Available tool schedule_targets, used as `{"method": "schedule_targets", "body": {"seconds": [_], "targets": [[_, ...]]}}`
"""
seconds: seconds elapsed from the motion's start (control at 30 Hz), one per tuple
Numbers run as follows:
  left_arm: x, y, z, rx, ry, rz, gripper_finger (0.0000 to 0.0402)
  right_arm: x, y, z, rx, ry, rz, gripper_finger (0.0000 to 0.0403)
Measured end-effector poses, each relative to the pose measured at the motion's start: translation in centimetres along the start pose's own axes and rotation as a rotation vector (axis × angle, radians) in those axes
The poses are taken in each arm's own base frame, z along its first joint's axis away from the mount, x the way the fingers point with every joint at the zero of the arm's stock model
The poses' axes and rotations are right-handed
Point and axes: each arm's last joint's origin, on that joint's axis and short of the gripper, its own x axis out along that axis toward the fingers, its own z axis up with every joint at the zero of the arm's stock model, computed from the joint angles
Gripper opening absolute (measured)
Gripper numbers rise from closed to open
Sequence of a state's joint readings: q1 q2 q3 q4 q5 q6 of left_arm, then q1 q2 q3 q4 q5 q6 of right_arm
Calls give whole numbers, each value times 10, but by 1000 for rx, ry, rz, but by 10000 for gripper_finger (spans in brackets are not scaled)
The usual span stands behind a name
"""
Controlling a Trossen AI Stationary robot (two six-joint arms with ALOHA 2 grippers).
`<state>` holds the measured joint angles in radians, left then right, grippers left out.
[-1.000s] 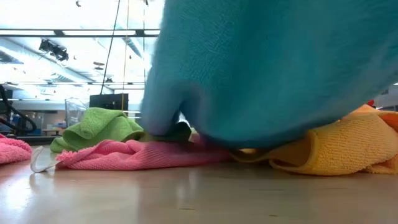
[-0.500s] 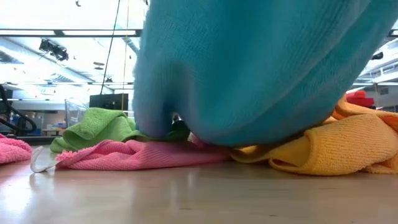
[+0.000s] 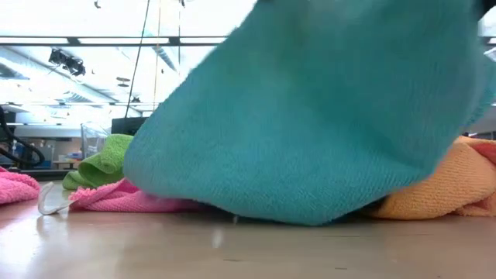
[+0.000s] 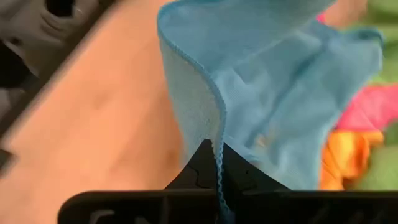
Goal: Fold microfiber towels
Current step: Fold the left blue microfiber towel
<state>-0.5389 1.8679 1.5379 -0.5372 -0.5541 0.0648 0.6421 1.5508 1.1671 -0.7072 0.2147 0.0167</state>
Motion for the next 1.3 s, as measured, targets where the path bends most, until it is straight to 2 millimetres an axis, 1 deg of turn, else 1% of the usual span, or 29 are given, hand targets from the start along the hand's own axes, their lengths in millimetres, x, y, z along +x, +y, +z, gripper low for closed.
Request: {"method": "schedule_targets", "body": {"seconds": [0.13, 0.27, 0.33, 0.4, 0.43, 0.63, 0.77, 0.87, 0.97, 1.1, 1.23, 1.3], "targets": [[22, 19, -16, 53, 68, -38, 8, 0, -25, -15, 11, -4, -22, 0], [38, 44, -25, 79, 99, -64, 15, -9, -50, -31, 44, -28, -40, 0], [42, 56, -26, 90, 96, -91, 10, -17, -61, -37, 75, -40, -48, 0], [39, 69, -27, 96, 85, -103, 6, -25, -68, -41, 96, -46, -42, 0], [35, 77, -26, 97, 70, -103, 6, -31, -70, -42, 99, -44, -35, 0], [-8, 122, -15, 38, -68, -22, 20, -65, -84, -46, 98, -42, -52, 0], [-32, 153, -11, 25, -167, 59, 10, -89, -94, -50, 68, -63, -92, 0], [-43, 176, -15, 29, -196, 121, 6, -110, -107, -55, 51, -63, -165, 0], [-54, 202, -18, 4, -241, 206, 15, -134, -122, -57, 25, -78, -248, 0], [-75, 236, -19, -28, -349, 347, 22, -167, -139, -60, -49, -107, -385, 0], [-89, 259, -22, -11, -404, 459, 9, -201, -155, -62, -127, -93, -546, 0], [-98, 268, -22, -14, -462, 485, 6, -217, -162, -62, -142, -90, -618, 0]]}}
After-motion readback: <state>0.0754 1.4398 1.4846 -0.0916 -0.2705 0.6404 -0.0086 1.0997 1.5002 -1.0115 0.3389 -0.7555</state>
